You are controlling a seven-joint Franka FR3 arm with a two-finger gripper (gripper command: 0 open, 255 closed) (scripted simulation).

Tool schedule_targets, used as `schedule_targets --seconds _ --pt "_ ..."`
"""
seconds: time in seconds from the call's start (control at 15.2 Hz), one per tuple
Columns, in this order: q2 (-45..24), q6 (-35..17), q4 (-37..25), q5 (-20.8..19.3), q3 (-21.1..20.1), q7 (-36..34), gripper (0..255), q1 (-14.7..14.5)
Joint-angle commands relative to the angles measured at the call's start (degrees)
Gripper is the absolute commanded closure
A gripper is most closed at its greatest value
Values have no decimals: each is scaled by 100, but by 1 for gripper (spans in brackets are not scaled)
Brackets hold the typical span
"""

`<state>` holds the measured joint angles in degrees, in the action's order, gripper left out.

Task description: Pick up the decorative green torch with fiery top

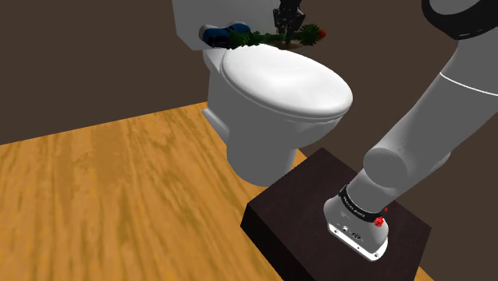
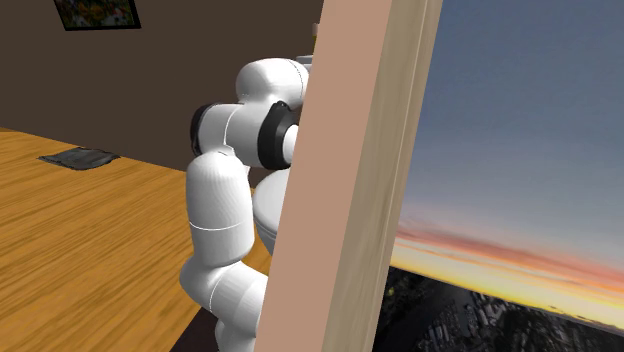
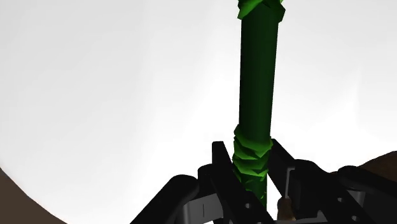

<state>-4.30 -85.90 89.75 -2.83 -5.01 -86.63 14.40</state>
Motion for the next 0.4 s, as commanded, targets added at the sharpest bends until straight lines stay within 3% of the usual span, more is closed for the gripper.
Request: schedule_targets --seconds 0.0,0.33 --pt "-25 182 -208 -1 -8 -9 255 -9" --pt "-91 448 -541 -8 -10 -2 255 -15"
